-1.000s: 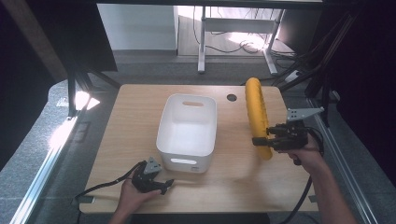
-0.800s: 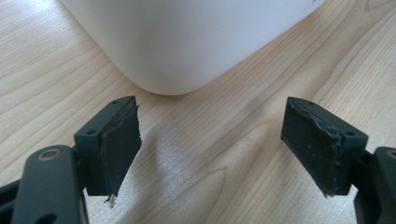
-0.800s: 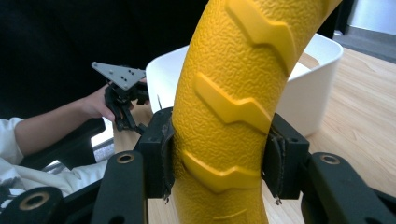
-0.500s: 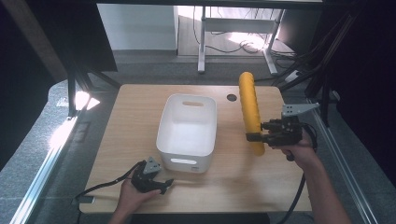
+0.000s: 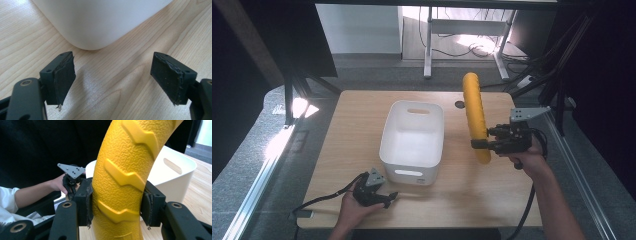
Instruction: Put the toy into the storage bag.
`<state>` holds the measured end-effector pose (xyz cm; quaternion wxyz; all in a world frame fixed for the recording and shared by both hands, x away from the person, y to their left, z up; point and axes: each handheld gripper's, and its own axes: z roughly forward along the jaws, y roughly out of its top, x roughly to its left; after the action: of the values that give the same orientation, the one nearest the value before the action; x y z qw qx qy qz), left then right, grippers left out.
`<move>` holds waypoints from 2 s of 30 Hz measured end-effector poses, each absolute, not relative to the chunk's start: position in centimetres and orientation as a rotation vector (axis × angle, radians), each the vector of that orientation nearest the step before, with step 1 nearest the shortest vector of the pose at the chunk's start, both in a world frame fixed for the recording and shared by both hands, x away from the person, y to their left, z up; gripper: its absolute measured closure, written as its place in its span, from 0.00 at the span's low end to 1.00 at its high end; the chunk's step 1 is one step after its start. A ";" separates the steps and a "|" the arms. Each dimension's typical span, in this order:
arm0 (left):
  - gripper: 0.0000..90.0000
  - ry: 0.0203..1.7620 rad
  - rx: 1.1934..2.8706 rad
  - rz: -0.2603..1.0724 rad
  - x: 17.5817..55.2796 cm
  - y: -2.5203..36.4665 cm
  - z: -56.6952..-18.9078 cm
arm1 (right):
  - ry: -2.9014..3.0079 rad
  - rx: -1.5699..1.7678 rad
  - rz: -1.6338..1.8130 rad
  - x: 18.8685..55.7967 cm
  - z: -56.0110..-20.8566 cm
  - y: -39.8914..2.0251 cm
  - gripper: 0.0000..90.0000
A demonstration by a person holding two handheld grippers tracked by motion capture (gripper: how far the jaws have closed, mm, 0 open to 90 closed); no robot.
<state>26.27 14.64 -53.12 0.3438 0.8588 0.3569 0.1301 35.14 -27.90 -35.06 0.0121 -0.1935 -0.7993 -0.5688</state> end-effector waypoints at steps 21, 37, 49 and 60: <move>0.22 0.928 2.231 0.340 26.3 14.6 -53.1 | -2.496 -0.525 -1.795 35.3 -33.7 -26.3 0.57; 0.22 0.926 2.229 0.340 26.3 14.7 -53.1 | -2.517 -0.425 -1.820 35.5 -30.9 -24.4 0.57; 0.22 0.925 2.232 0.339 26.3 14.7 -53.1 | -2.513 -0.402 -1.815 35.8 -30.6 -23.6 0.57; 0.21 0.932 2.225 0.343 26.2 14.7 -52.9 | -2.511 -0.366 -1.818 36.0 -29.9 -23.0 0.57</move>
<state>26.22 14.74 -52.94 0.3453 0.8570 0.3590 0.1321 35.97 -22.99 -29.86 0.0100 -0.1173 -0.8044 -0.5823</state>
